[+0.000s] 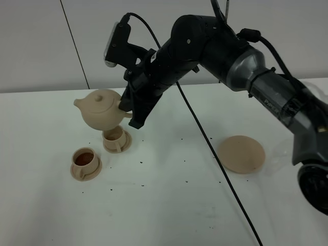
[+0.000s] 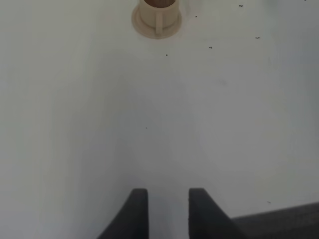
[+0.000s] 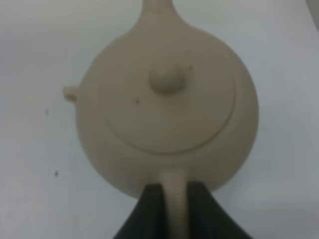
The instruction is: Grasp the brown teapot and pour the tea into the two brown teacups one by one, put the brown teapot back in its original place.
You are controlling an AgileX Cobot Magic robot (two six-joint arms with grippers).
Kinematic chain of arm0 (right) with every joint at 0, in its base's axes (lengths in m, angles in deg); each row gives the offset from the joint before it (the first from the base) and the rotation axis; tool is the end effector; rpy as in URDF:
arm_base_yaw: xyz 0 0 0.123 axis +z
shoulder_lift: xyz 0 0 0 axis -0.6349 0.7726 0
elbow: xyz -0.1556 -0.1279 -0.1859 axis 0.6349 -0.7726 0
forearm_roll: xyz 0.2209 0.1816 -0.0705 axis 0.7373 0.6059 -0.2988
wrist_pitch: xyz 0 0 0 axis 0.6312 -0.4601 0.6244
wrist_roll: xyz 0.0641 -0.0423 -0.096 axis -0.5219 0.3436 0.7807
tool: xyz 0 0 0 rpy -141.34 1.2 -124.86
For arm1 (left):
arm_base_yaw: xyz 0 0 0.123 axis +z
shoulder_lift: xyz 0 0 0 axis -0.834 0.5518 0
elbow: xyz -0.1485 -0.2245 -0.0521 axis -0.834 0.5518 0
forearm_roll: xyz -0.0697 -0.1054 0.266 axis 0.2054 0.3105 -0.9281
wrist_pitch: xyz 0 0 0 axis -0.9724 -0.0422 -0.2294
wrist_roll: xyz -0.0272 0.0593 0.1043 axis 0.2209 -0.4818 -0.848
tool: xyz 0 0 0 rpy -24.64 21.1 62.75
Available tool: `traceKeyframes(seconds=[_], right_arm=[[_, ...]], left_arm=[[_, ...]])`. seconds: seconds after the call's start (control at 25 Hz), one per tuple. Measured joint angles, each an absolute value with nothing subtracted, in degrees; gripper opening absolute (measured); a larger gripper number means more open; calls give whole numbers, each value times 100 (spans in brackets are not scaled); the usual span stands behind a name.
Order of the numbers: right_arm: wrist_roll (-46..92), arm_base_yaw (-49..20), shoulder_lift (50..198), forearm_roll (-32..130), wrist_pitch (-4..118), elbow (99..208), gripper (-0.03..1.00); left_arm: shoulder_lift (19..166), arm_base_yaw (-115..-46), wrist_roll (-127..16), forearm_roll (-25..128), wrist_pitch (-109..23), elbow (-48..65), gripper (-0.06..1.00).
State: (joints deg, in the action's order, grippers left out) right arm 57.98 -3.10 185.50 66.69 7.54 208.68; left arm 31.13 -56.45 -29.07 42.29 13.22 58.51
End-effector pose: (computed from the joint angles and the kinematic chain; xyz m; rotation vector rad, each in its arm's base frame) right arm 0.4425 0.3818 0.2494 -1.6680 1.7187 0.3997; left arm 0.1048 -0.0079 0.2702 0.1384 2.2260 -0.0204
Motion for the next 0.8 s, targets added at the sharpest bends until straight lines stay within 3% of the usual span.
traceKeyframes(seconds=[0.24,0.8], right_arm=[[5675,-325,19101,6693,535,21561,10],[5739,-826,19480,6856,616,21614,10]], left_arm=[[3113,-5645,-2907,4229,1322,5851,27],[3113,-5645,-2907,4229,1322,5851,27]])
